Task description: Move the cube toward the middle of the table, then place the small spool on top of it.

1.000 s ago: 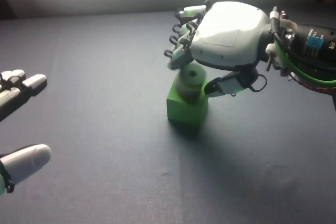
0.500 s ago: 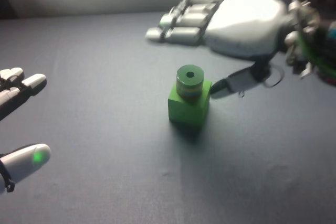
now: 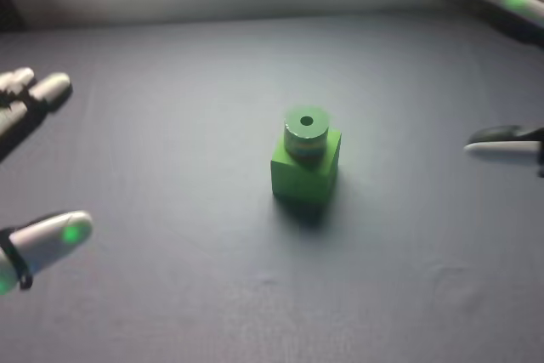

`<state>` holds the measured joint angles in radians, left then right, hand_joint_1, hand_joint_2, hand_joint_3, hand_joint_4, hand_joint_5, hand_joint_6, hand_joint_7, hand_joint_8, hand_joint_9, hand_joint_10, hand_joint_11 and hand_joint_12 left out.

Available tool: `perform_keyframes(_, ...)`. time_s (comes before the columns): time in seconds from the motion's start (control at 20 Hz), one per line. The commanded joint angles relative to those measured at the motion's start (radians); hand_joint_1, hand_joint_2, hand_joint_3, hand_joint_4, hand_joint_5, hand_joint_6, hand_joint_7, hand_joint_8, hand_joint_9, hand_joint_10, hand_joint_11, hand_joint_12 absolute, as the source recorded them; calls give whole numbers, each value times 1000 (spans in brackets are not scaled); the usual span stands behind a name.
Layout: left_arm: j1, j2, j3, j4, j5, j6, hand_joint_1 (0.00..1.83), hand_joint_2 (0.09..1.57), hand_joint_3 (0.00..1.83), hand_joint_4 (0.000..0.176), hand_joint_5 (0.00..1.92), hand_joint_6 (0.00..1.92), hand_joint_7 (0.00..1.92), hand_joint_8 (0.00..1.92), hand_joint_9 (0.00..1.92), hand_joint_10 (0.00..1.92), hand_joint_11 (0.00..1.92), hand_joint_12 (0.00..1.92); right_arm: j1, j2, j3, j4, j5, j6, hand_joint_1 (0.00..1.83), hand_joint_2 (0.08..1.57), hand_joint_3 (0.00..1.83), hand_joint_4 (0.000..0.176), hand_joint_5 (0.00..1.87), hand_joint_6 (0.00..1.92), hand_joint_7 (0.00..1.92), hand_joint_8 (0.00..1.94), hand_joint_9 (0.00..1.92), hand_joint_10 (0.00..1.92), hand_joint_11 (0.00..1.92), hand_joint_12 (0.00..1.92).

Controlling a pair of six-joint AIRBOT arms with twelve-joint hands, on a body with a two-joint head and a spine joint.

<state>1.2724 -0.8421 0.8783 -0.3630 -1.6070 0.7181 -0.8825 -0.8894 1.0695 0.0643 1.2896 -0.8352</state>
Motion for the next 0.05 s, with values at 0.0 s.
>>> perform_keyframes(0.0, -16, -9, 9, 22, -120, -24, 273, 1100, 0, 148, 0, 0, 0, 0, 13, 5, 70, 71, -15, 11, -12, 49, 265, 9, 557, 1115, 14, 175, 0, 0, 0, 0, 0, 0, 0, 0)
